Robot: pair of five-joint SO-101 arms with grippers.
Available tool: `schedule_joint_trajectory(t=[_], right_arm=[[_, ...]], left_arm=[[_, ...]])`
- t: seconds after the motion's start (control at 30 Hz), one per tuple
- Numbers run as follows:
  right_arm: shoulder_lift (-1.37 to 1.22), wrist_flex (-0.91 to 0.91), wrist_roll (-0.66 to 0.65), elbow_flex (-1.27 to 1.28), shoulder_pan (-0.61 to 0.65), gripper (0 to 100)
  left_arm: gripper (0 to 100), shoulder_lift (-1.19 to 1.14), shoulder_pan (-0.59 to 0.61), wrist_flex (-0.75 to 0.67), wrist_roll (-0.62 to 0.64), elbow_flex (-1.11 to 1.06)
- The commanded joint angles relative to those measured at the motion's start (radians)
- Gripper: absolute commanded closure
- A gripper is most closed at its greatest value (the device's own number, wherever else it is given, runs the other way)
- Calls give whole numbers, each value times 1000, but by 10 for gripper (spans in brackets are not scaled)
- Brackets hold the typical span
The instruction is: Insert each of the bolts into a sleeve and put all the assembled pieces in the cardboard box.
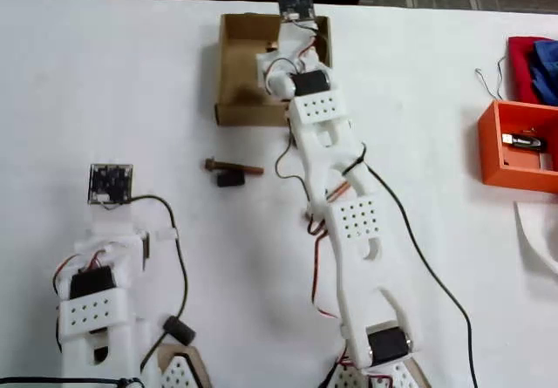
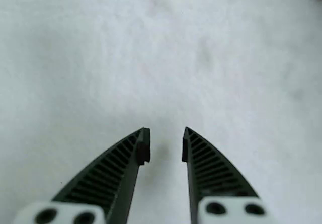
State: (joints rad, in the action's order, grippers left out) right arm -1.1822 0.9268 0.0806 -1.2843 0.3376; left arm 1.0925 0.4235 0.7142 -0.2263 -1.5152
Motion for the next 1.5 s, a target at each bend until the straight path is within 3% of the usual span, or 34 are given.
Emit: schedule_joint_trajectory(t=[0.0, 1.47], right_arm=[[22, 4, -2, -5, -1, 978], [-15, 73, 49, 29, -21, 978]], left_arm=[[872, 12, 6, -18, -11, 4], [872, 12, 6, -20, -11, 4]])
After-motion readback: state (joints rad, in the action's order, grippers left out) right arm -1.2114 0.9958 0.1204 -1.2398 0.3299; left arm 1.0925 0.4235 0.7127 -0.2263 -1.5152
